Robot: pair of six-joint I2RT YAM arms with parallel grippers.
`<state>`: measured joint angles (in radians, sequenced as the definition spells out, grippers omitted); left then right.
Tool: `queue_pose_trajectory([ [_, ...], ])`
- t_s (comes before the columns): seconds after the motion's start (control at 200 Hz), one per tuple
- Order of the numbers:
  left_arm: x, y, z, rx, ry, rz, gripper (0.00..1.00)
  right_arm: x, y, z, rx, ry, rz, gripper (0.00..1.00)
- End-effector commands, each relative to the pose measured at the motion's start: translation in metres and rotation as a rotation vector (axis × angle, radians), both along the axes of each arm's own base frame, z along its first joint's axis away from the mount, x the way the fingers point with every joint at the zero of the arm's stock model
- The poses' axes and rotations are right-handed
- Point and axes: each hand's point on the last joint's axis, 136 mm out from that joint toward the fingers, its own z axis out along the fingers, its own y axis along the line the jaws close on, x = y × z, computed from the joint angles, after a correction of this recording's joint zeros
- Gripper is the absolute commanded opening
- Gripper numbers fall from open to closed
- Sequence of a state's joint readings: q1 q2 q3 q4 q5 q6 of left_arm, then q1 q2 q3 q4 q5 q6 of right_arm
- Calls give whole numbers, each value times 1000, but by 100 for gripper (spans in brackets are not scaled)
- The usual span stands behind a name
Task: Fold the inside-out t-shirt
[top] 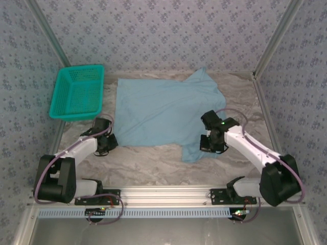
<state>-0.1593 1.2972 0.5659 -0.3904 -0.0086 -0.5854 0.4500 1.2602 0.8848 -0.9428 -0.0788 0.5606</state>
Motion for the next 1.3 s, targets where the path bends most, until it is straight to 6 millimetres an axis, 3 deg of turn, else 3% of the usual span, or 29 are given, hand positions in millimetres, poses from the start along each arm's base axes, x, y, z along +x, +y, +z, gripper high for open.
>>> queue_pose_trajectory([
  [0.0,-9,-4,-1,-9,22,-29,0,-22,-26,16,-40,-1,-68,0],
  [0.345,-19,-1,20,-18,-13,-12,0,-52,-64,71,-43,-120,-195,0],
  [0.465,-21,-3,26,-31,-34,-12,0,-47,-61,85,-7,-171,-201,0],
  [0.555,-14,-5,33,-39,-58,-15,0,-32,-55,94,24,-209,-207,0],
  [0.685,12,-8,54,-54,-136,-12,0,10,-44,112,74,-292,-195,0],
  [0.869,57,-4,73,-68,-208,4,0,96,-46,139,77,-409,-182,0],
  [1.099,123,-5,86,-75,-243,-1,0,197,-55,141,60,-468,-215,0],
  [1.294,172,-9,78,-68,-225,-17,0,268,-53,113,46,-437,-206,0],
])
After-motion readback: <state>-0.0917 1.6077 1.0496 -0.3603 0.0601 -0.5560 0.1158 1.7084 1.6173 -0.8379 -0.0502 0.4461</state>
